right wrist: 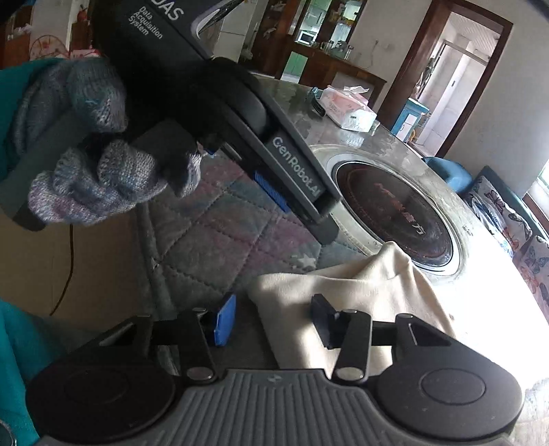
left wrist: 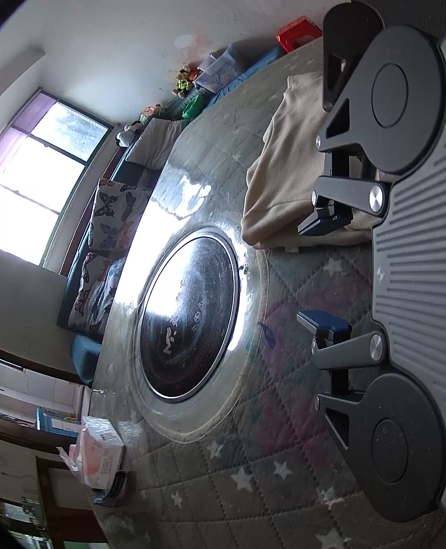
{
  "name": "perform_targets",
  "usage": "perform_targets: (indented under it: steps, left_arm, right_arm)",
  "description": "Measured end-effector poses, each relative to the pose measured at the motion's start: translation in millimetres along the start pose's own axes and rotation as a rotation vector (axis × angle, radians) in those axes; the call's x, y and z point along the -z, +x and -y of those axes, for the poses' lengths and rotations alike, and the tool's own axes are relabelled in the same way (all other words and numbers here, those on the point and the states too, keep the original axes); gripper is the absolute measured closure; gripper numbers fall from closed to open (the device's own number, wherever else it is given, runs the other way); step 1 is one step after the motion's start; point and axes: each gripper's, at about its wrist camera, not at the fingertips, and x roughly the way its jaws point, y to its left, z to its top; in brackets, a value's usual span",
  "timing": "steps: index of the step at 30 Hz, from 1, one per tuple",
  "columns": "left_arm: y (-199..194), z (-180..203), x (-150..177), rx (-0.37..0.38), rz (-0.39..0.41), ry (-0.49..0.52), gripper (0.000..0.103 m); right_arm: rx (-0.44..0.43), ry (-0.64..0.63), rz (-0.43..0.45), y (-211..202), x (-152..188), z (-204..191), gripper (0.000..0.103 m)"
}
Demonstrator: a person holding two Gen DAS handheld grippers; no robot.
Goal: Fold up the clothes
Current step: 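Grasp the sweatshirt end with the left gripper while the right gripper grasps beside it, then lift the held end and fold it over the sweatshirt with both grippers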
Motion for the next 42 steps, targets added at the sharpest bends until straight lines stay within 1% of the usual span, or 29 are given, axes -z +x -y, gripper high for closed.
perform_targets:
  steps: [1,2,3,4,6,9,11,15,18,22,25,27,29,30,31,32,33,35,38,40,42]
  left_arm:
    - [1.1,-0.3,-0.6,0.013,-0.006,-0.013,0.050]
    - [2.0,-1.2,-1.6,0.029,-0.012,-0.032,0.048]
    - [2.9,-2.1,-2.6,0.045,-0.018,-0.050,0.046]
    - [3.5,-2.7,-3.8,0.060,-0.021,-0.068,0.045]
    - [5.5,-3.4,-6.2,0.084,-0.031,-0.104,0.039]
    - [10.1,-4.3,-9.2,0.107,-0.050,-0.159,0.036]
    - [13.6,-3.7,-11.3,0.129,-0.065,-0.195,0.035]
    - [21.7,-3.5,-12.8,0.147,-0.099,-0.265,0.032]
    - [28.1,-4.3,-12.1,0.174,-0.124,-0.322,0.030]
    - [32.3,-3.5,-10.3,0.199,-0.133,-0.365,0.030]
    - [38.1,-3.6,-8.7,0.223,-0.154,-0.405,0.030]
    - [39.7,-2.3,-9.2,0.227,-0.156,-0.409,0.030]
    - [41.1,-1.9,-9.7,0.231,-0.159,-0.412,0.032]
    - [41.8,-1.8,-9.7,0.235,-0.161,-0.412,0.037]
    - [43.0,-1.7,-9.3,0.241,-0.165,-0.413,0.043]
    - [45.1,-1.8,-7.9,0.252,-0.175,-0.416,0.056]
    - [46.9,-2.2,-6.5,0.259,-0.182,-0.418,0.065]
    - [48.6,-4.1,-3.5,0.259,-0.186,-0.421,0.075]
    - [48.2,-6.5,-0.8,0.251,-0.182,-0.418,0.079]
    - [45.4,-6.8,-1.1,0.237,-0.173,-0.401,0.080]
    - [43.7,-7.9,-1.2,0.235,-0.171,-0.396,0.080]
  right_arm:
    - [0.002,0.012,-0.001,0.1,0.0,1.6,0.075]
    - [0.004,0.024,-0.002,0.3,0.0,3.2,0.079]
    - [0.001,0.040,0.003,-0.8,-0.2,5.3,0.085]
    - [-0.002,0.056,0.009,-2.0,-0.3,7.4,0.088]
    - [-0.003,0.090,0.028,-6.2,-0.5,14.5,0.092]
    - [-0.010,0.144,0.060,-15.3,-0.4,23.7,0.096]
    - [-0.015,0.179,0.085,-23.6,-0.1,30.1,0.097]
    - [-0.033,0.227,0.117,-35.7,2.7,40.2,0.098]
    - [-0.034,0.240,0.137,-43.3,6.1,45.3,0.098]
    - [-0.043,0.256,0.158,-50.6,9.8,49.5,0.098]
    - [-0.055,0.258,0.169,-55.2,10.3,49.6,0.098]
    - [-0.062,0.258,0.179,-59.0,11.2,48.9,0.098]
    - [-0.070,0.253,0.187,-62.1,12.7,47.9,0.098]
    - [-0.076,0.252,0.190,-63.9,13.3,46.9,0.098]
    - [-0.081,0.251,0.194,-65.4,14.0,46.0,0.098]
    - [-0.087,0.250,0.198,-66.8,14.8,45.0,0.098]
    - [-0.091,0.251,0.203,-67.8,16.0,44.5,0.098]
    - [-0.101,0.251,0.202,-68.1,17.6,43.3,0.098]
    - [-0.108,0.270,0.200,-69.6,21.3,42.8,0.097]
    - [-0.095,0.282,0.209,-74.1,25.8,43.4,0.093]
    - [-0.078,0.308,0.211,-79.9,30.2,47.7,0.093]
